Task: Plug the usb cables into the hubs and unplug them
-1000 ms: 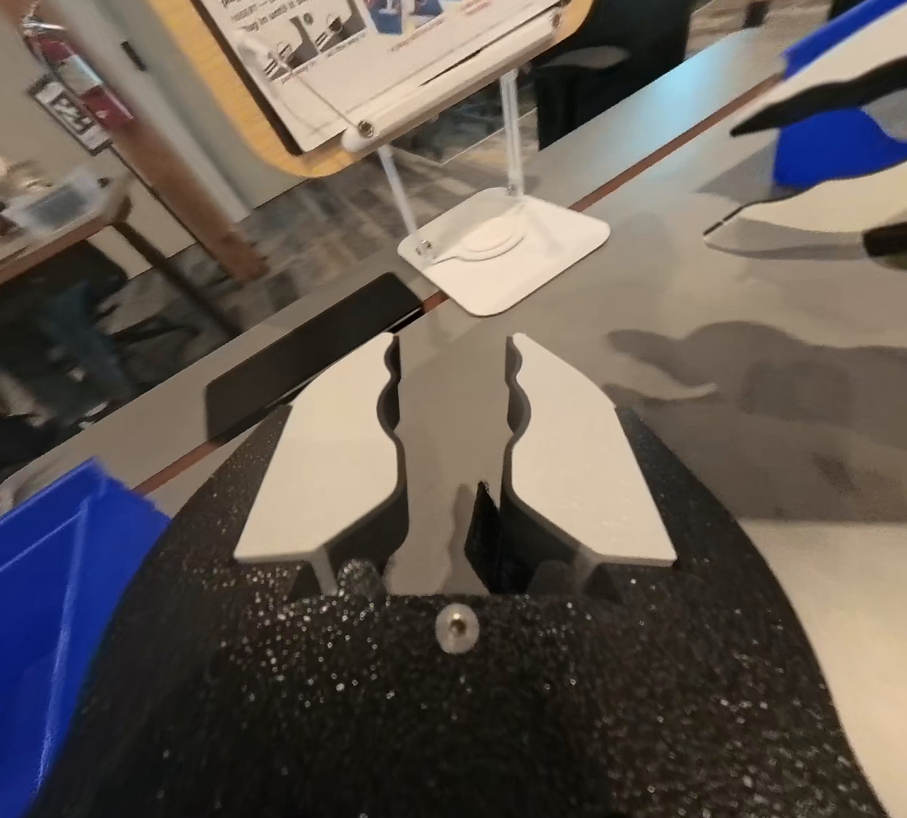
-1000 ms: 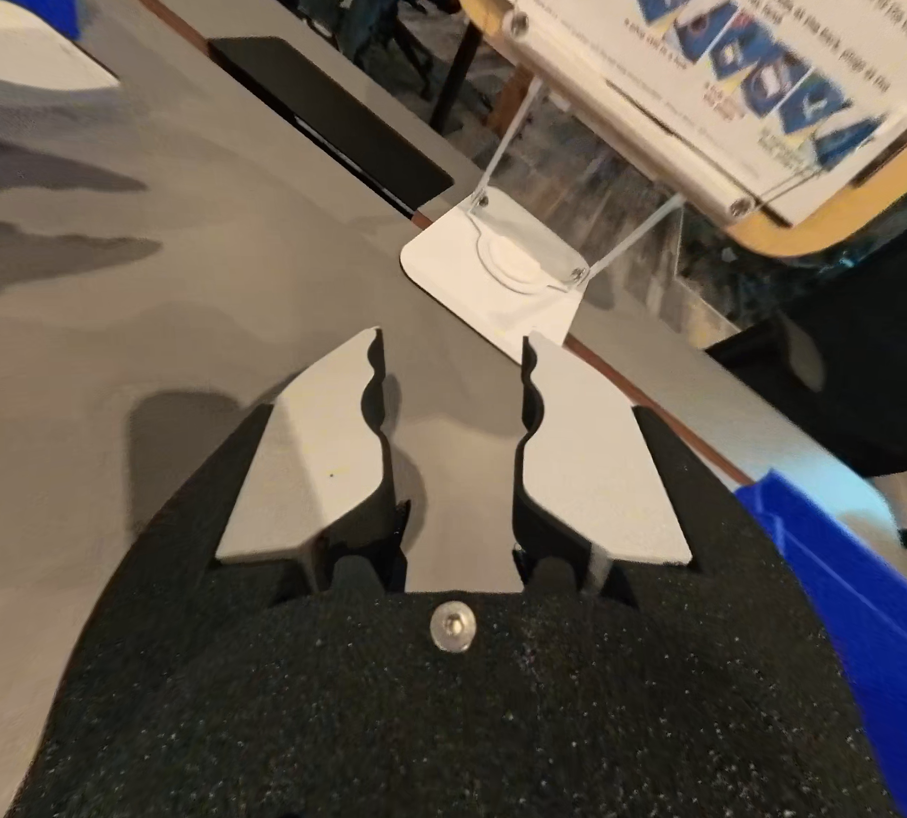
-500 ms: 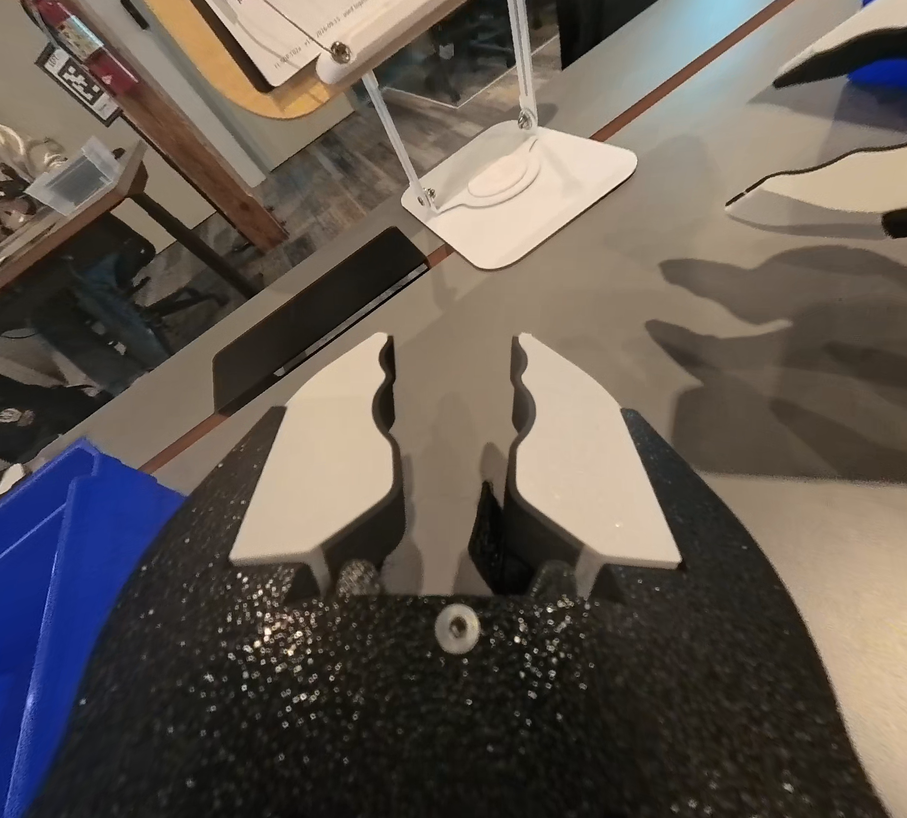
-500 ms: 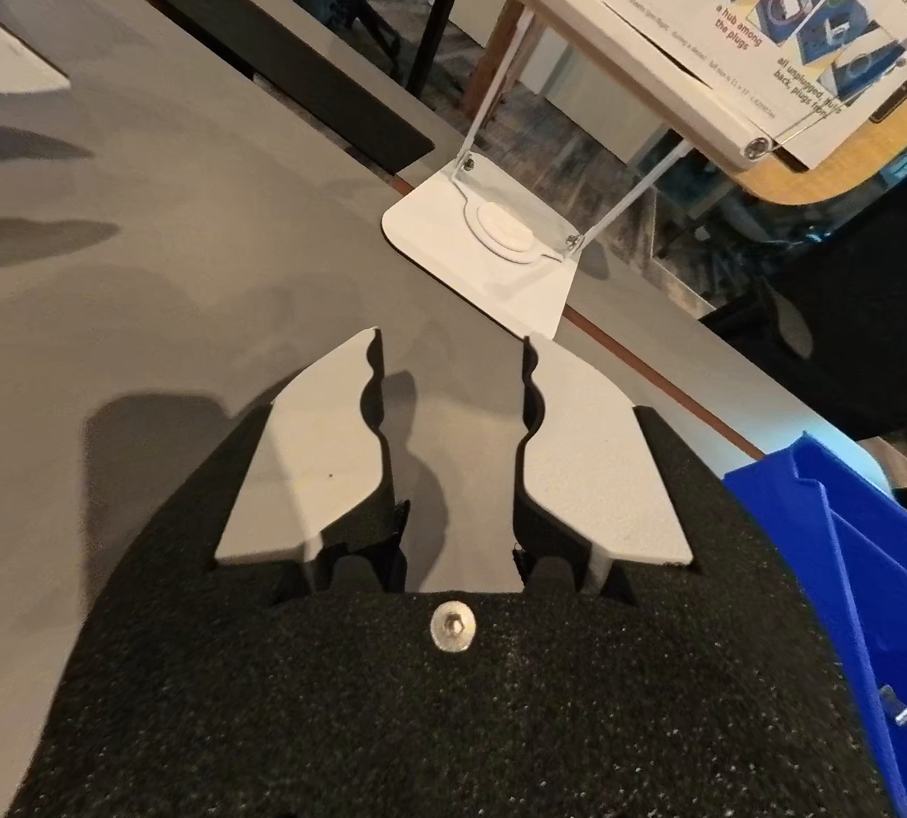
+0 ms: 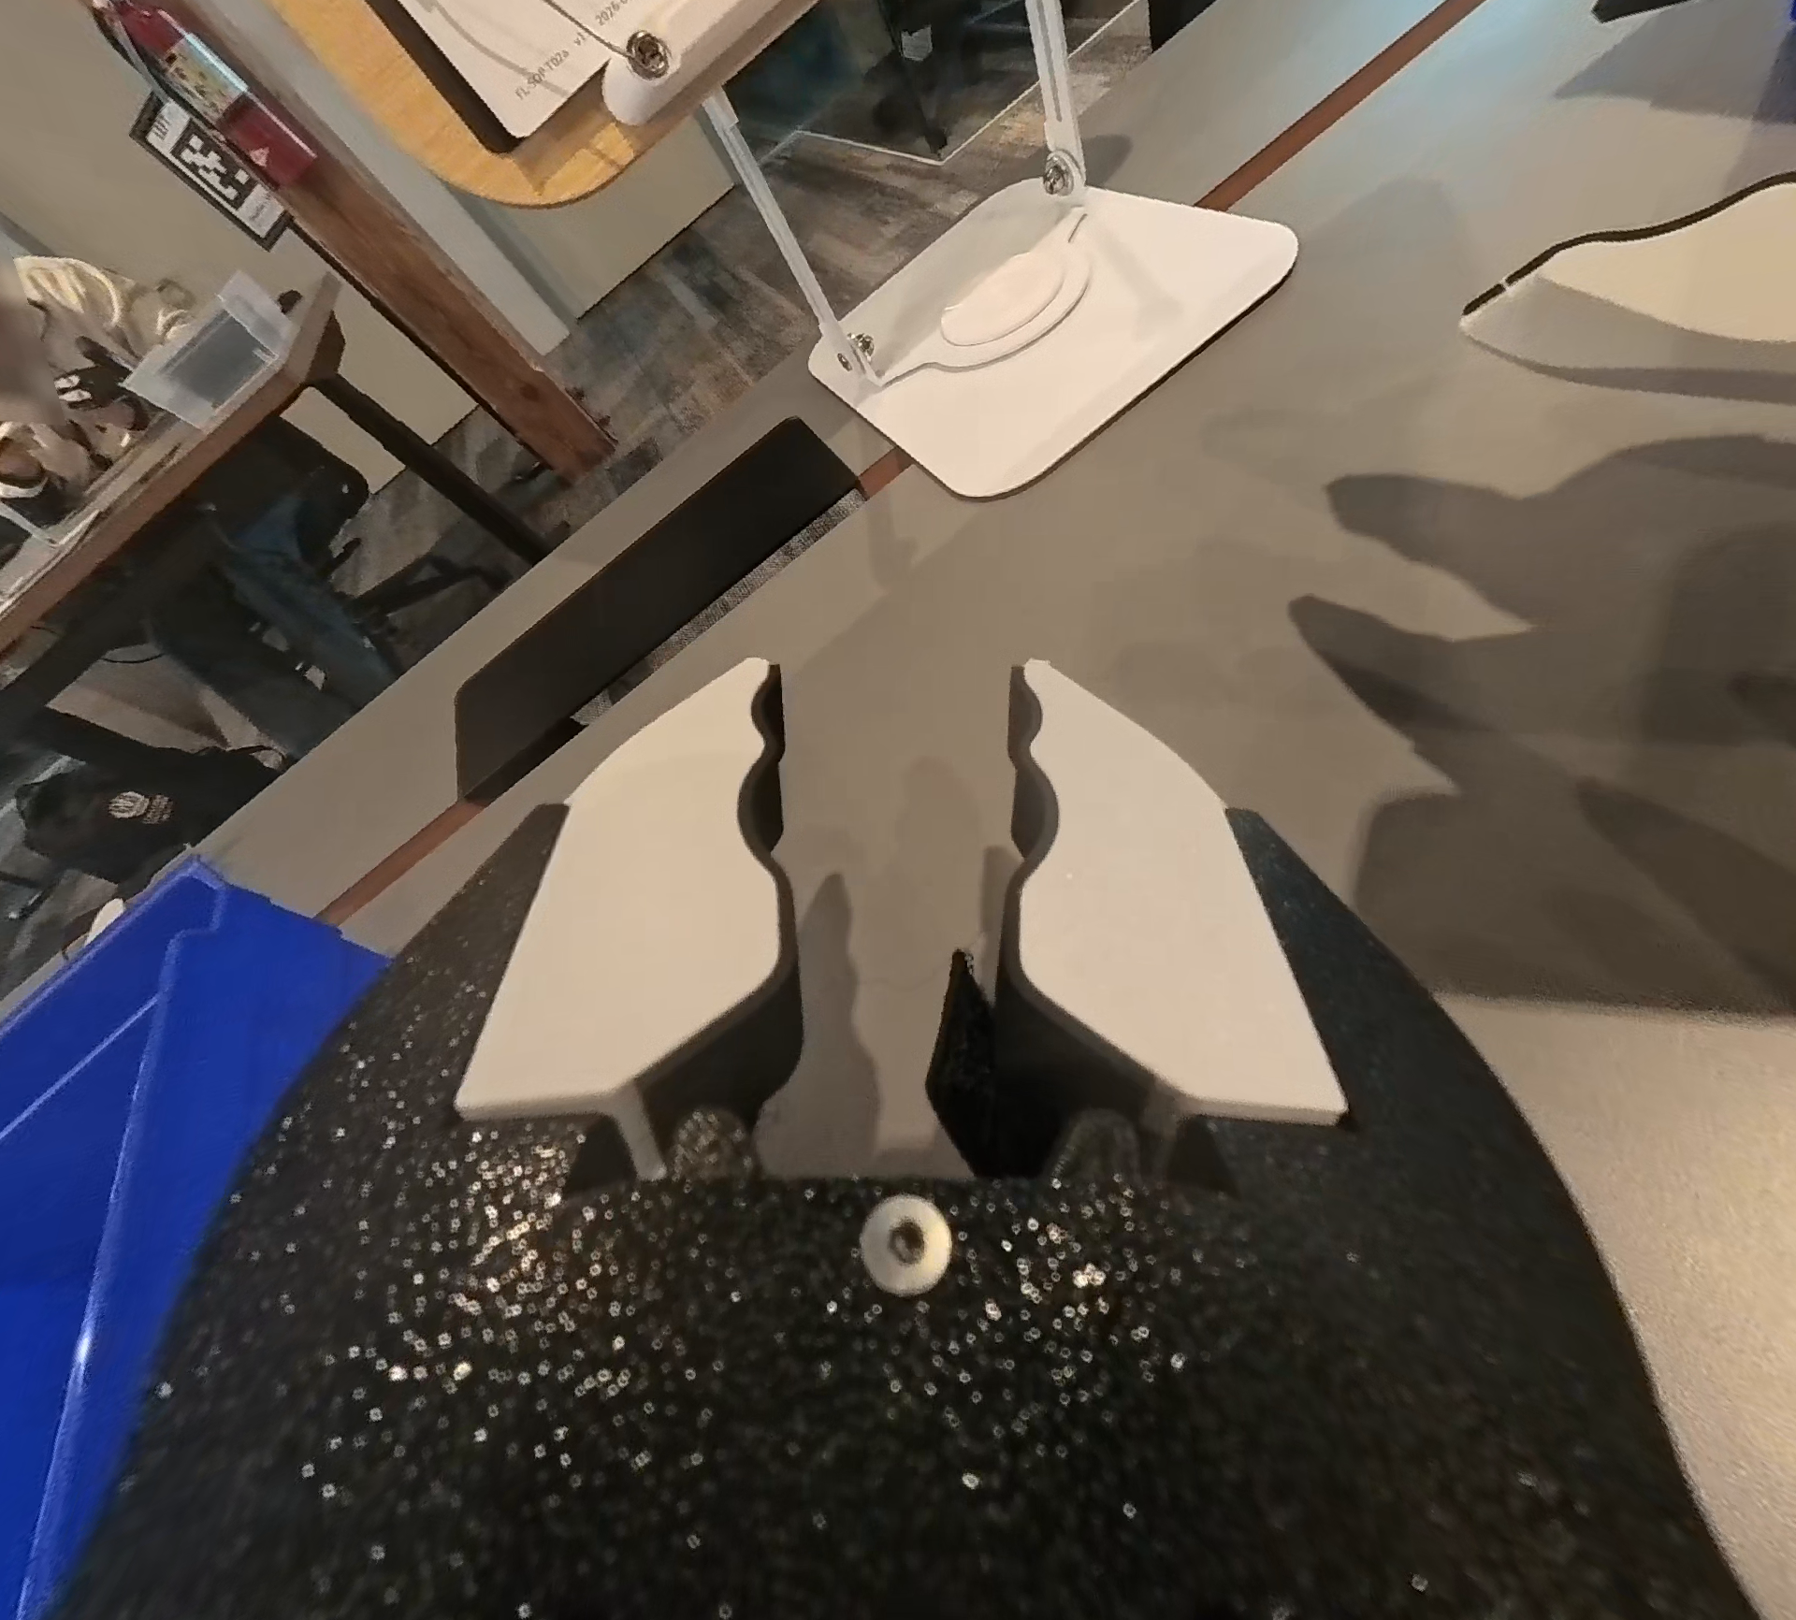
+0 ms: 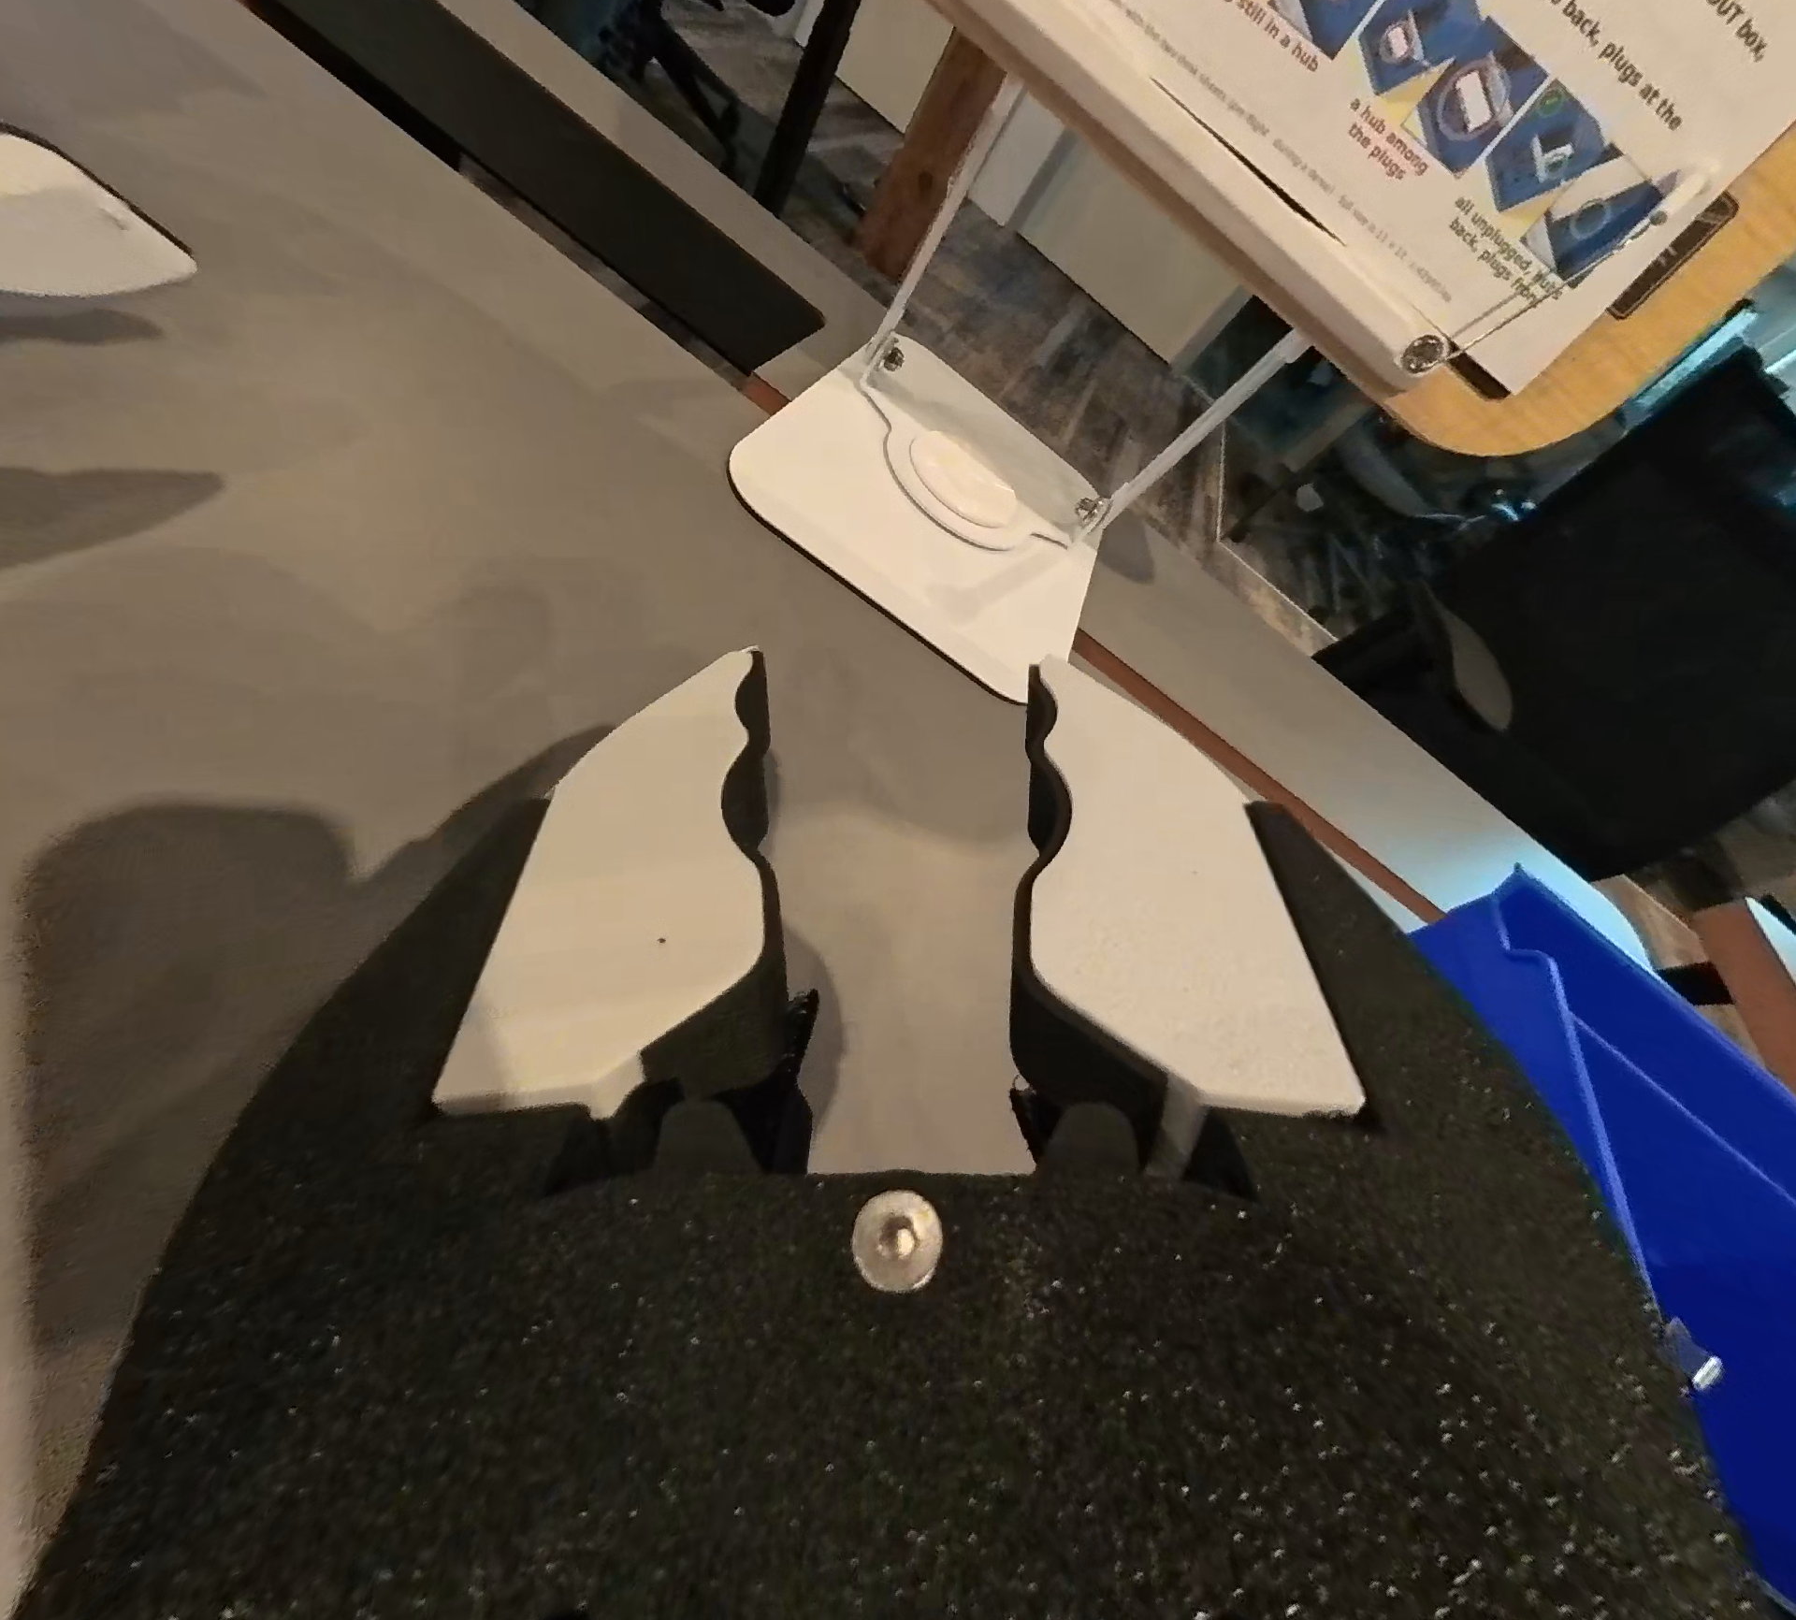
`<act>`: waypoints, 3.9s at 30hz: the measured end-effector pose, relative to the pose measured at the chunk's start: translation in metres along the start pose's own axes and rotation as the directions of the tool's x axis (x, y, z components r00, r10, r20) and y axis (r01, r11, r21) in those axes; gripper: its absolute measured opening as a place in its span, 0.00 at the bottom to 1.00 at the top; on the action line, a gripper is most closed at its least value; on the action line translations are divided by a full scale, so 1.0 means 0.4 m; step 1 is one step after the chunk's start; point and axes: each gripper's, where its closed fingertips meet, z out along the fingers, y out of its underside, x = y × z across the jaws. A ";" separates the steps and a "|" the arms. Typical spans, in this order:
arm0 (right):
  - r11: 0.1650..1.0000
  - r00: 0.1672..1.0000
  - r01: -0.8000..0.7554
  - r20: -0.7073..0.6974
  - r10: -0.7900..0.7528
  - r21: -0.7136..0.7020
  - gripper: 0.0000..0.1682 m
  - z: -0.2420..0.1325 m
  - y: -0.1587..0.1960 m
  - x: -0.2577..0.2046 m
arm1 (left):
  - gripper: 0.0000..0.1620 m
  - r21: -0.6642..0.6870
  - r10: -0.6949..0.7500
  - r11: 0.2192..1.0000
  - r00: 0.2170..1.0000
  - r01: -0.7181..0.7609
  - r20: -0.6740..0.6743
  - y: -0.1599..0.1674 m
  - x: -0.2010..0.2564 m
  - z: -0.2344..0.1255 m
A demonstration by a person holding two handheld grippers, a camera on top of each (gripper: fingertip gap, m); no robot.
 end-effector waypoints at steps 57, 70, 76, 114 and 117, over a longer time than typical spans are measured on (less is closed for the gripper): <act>0.977 0.974 -0.212 0.083 0.211 0.001 0.00 -0.221 0.066 -0.005 | 0.00 0.034 -0.325 0.945 0.946 0.324 0.015 0.051 0.073 -0.204; 0.956 0.949 -0.289 -0.119 0.293 0.056 0.00 -0.405 0.075 0.265 | 0.00 0.041 -0.330 0.944 0.939 0.328 0.096 0.049 -0.077 -0.325; 0.918 0.931 -0.362 -0.103 0.349 -0.160 0.39 -0.412 0.193 0.285 | 0.00 0.075 -0.348 0.938 0.918 0.339 0.189 0.073 -0.165 -0.395; 0.841 0.947 -0.309 -0.225 0.229 -0.444 0.03 -0.362 0.334 0.237 | 0.09 -0.511 -0.232 0.777 0.922 0.368 0.311 0.415 -0.240 -0.341; 0.840 0.942 -0.323 -0.234 0.241 -0.437 0.03 -0.363 0.334 0.237 | 0.06 -0.503 -0.237 0.775 0.913 0.383 0.332 0.422 -0.250 -0.344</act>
